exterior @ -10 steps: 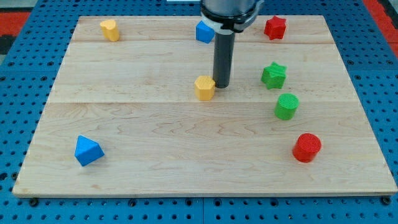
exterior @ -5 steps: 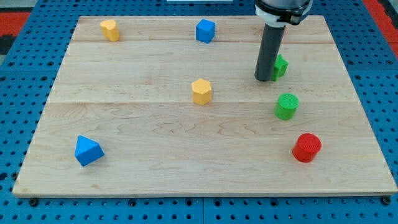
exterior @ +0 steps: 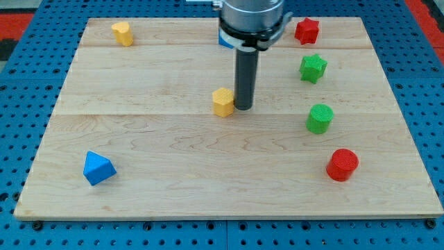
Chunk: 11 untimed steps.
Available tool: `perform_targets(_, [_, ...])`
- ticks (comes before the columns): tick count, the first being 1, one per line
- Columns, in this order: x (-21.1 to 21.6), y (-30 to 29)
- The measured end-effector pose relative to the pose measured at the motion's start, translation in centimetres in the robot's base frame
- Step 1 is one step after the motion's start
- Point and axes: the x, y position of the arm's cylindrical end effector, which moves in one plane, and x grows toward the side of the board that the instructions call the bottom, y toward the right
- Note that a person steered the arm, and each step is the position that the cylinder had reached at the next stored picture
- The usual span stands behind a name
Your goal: Move the yellow hexagon to the parallel left of the blue cube
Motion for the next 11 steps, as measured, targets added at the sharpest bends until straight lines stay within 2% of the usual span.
perform_targets(1, [2.3,-2.1])
perform_targets(2, [0.7,-8.2])
perform_targets(3, [-3.7,-8.6])
perform_targets(4, [-6.4,-7.7])
perform_targets(5, [-2.6,-6.7])
perform_targets(6, [-3.6,-3.4])
perform_targets(7, [-8.7,-6.2])
perform_targets(8, [-10.1,-11.5])
perform_targets(9, [-6.9,-9.5])
perform_targets(10, [-5.7,-7.0])
perform_targets(11, [-9.8,-4.3])
